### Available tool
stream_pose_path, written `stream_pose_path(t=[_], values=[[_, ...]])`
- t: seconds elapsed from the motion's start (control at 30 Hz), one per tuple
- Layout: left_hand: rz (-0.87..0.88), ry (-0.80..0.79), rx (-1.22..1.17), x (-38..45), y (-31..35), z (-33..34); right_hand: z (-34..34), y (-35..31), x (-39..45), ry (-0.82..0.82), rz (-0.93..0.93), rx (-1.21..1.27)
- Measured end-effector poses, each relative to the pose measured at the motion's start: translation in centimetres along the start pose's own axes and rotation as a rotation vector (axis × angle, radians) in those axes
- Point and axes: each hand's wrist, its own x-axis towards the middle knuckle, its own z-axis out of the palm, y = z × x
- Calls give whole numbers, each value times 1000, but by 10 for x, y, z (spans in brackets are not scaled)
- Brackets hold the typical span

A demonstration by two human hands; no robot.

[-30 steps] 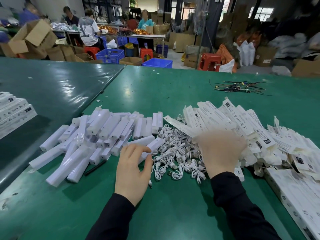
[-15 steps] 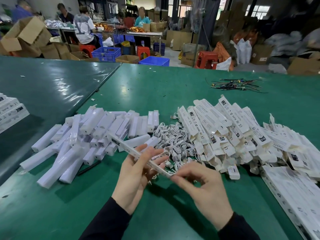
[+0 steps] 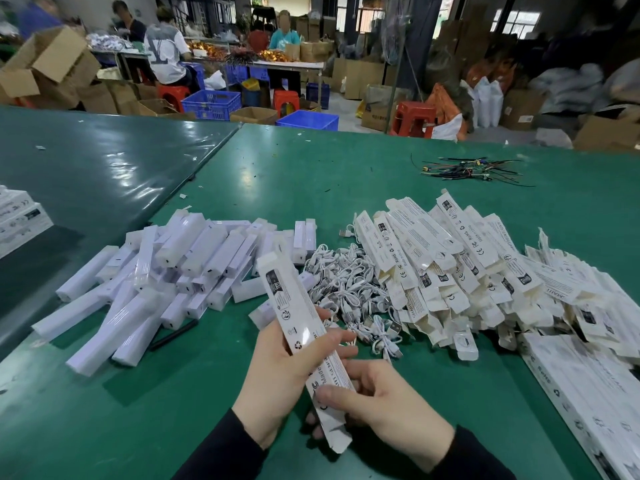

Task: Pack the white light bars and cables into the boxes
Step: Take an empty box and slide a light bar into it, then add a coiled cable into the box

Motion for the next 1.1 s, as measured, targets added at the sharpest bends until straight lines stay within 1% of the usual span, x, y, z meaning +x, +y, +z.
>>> stream_pose_path(t=[0.1,0.2,0.27,0.3,0.37,0.43,0.53,0.6,0.63,0.7,0.77,0.83,0.93,1.0,1.03,1.07,1.1], values=[[18,-23,47,1,4,-2,0,-3,-1,-65,47,79],[-25,-94,-67,2,11,-10,-1,-7,-4,-142,71,171],[-40,-152,-94,1,18,-13,-2,-9,-6,-229,85,244],[-37,-157,-95,1,19,-14,-3,-10,-7,-283,90,281],[-25,-118,-105,1,20,-13,-3,-10,-8,-360,98,318],[-17,-71,-73,2,17,-12,-2,-9,-8,-362,94,292],[-43,-62,-36,0,13,-10,-1,-8,-5,-281,97,252],[-93,-120,-122,0,13,-10,0,-8,-4,-240,98,263],[-116,-170,-184,0,13,-10,0,-8,-4,-251,102,287],[-134,-280,-293,1,13,-12,1,-6,-5,-315,99,360],[-121,-338,-343,1,12,-14,2,-3,-4,-366,85,379],[-90,-310,-341,2,10,-14,3,-3,-3,-394,98,385],[-67,-187,-315,3,8,-14,2,-4,-3,-417,96,393],[-46,-111,-266,3,6,-12,0,-4,-4,-402,84,361],[-31,-88,-217,3,7,-10,0,-6,-5,-377,76,321],[-11,-61,-147,2,7,-8,-1,-8,-6,-317,58,248],[19,-36,-63,1,7,-6,-2,-11,-7,-215,31,148]])
